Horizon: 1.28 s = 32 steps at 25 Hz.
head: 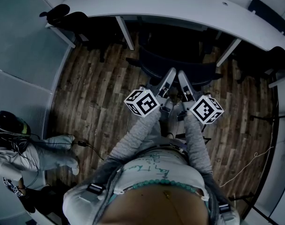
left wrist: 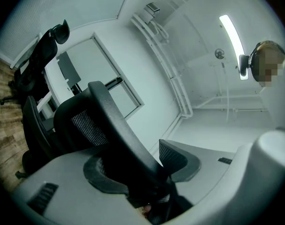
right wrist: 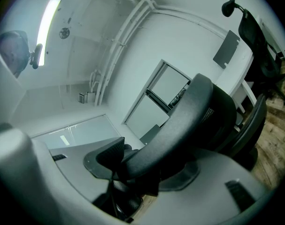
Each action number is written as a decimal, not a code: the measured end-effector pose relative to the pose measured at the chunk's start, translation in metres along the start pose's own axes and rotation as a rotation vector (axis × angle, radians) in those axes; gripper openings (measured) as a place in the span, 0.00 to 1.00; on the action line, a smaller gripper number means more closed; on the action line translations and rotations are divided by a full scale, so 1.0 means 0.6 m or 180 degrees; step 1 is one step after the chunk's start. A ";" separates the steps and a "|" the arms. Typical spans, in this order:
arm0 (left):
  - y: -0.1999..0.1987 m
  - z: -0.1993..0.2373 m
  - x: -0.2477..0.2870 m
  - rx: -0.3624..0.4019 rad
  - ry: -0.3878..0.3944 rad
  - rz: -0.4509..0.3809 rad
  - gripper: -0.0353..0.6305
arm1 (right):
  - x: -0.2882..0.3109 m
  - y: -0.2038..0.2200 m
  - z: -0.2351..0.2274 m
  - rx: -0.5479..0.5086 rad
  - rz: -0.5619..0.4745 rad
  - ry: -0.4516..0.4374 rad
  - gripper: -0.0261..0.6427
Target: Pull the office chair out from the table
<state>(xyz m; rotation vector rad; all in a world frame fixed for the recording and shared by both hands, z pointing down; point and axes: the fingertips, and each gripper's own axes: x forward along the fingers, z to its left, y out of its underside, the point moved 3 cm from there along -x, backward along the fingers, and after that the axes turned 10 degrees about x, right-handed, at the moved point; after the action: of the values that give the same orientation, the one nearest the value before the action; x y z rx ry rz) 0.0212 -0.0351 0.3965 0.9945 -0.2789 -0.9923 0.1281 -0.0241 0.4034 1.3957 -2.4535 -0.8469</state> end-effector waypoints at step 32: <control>0.012 -0.055 -0.098 -0.0020 0.0051 -0.0088 0.40 | -0.086 0.052 0.044 0.0019 -0.0022 -0.0042 0.38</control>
<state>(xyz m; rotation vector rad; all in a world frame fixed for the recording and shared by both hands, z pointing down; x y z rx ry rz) 0.0129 0.0322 0.3974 1.0024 -0.2493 -1.0093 0.1217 0.0415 0.4053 1.4061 -2.4643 -0.8536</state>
